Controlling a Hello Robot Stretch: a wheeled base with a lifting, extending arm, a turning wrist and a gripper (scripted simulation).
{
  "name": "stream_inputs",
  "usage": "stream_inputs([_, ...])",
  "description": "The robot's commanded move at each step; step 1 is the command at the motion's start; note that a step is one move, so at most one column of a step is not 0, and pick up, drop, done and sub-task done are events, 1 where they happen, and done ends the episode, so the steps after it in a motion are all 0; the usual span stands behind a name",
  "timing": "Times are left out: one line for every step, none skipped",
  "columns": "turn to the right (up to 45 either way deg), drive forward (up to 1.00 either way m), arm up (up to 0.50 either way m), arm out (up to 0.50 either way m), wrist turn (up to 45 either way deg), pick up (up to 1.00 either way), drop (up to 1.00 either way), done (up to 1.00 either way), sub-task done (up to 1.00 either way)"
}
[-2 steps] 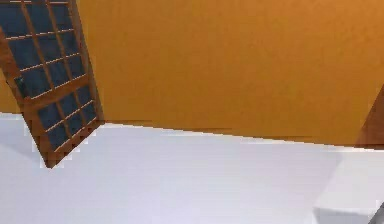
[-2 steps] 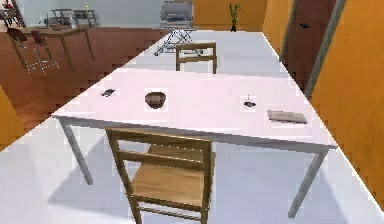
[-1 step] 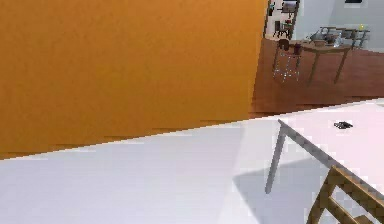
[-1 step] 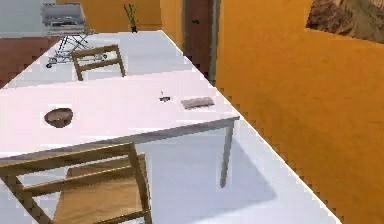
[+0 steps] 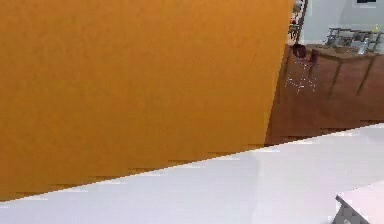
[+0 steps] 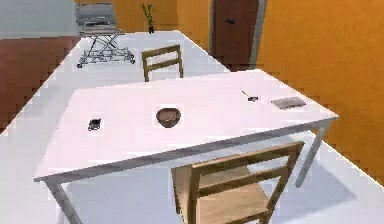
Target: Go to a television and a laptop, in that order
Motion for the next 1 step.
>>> stream_inputs([15.0, 0.00, 0.00, 0.00, 0.0, 0.00, 0.00, 0.00, 0.00])
